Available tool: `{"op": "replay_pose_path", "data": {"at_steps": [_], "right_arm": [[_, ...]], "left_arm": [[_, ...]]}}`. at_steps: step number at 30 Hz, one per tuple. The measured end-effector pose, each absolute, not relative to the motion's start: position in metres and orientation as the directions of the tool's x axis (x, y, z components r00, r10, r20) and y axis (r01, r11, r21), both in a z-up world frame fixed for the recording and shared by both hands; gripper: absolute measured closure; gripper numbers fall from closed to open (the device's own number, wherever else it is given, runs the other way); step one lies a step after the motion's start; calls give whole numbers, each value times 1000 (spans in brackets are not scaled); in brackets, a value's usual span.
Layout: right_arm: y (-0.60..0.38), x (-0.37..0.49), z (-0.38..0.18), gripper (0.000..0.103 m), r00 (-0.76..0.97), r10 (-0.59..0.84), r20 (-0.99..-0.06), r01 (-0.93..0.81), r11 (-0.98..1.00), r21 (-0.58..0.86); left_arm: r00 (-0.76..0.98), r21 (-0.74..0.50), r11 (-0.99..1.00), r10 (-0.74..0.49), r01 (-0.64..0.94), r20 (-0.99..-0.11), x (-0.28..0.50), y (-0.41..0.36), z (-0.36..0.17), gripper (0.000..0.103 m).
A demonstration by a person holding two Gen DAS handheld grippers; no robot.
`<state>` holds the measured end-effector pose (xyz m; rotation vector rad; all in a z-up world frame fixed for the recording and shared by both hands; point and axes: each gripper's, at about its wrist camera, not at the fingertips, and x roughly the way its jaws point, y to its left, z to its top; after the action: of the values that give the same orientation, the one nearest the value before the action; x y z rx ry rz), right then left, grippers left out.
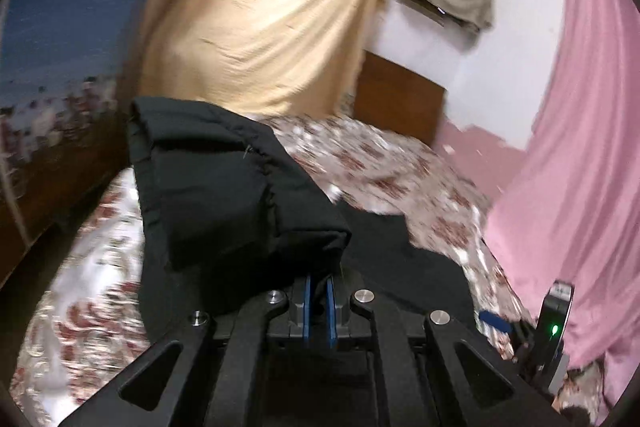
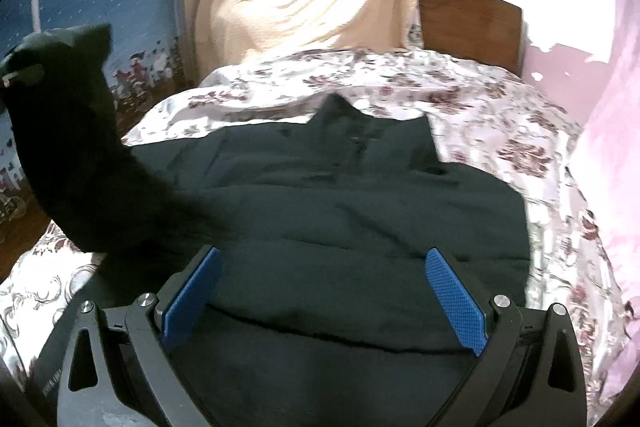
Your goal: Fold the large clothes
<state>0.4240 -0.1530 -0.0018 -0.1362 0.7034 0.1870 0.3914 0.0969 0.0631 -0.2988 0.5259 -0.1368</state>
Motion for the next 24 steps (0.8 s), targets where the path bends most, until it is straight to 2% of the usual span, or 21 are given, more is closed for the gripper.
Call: {"op": "replay_pose_path", "data": {"at_steps": [9,17,21,24], "right_arm": [[-247,420,-4,3,753,44,-657,-72,997,-16],[-306,415,-23,3,739,13,-674,13,999,34],[-331,415,-37,3,728,52,-683,36,993,115],[-346,416,-50,3,729,155,-667,29,966,256]], "left_arm": [[766,-261,945,-315,198,-561,413,-4,24,97],[671,-247,926,-377,286,-638,424,-63,-17,97],[623,-253,915,-400,314,-672,426,-82,-41,97],[583,-283,901,-429,328,-690,430,-88,-55,95]]}}
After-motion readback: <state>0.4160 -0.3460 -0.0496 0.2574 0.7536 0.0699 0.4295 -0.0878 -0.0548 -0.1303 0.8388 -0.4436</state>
